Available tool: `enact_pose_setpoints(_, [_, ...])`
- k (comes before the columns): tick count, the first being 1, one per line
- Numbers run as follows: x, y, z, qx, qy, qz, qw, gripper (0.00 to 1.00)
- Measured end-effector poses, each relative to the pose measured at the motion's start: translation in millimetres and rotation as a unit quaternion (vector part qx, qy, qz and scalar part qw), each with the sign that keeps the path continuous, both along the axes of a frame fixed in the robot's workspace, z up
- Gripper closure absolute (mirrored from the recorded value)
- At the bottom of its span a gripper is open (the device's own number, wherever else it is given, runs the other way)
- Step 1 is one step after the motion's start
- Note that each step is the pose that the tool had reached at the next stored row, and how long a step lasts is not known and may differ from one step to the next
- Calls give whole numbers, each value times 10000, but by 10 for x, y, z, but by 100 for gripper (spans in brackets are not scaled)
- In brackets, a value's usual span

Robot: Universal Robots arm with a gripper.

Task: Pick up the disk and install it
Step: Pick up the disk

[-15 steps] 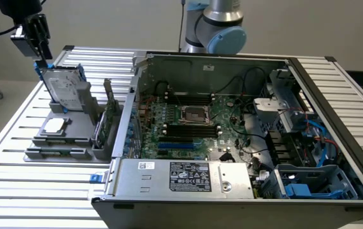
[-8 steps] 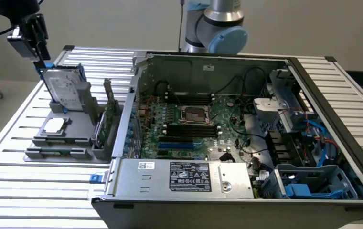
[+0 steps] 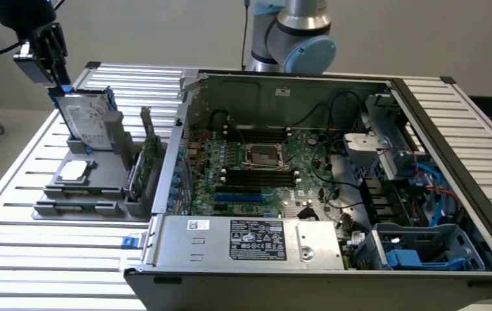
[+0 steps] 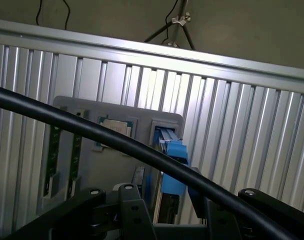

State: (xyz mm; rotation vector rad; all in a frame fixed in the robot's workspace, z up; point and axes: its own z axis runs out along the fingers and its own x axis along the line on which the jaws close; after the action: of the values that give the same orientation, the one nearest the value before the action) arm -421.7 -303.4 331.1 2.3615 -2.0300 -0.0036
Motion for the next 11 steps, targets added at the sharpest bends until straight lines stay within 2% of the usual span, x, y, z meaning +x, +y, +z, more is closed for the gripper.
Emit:
enact_pose_setpoints(2, [4, 0, -7, 33, 0, 0, 10000, 52])
enact_pose_setpoints(6, [4, 0, -19, 72, 0, 0, 10000, 50])
enact_pose_setpoints(7, [4, 0, -21, 80, 0, -2, 10000, 50])
enact_pose_setpoints(8, [4, 0, -23, 88, 0, -5, 10000, 44])
enact_pose_setpoints(11, [4, 0, -38, 97, -2, -46, 9999, 44])
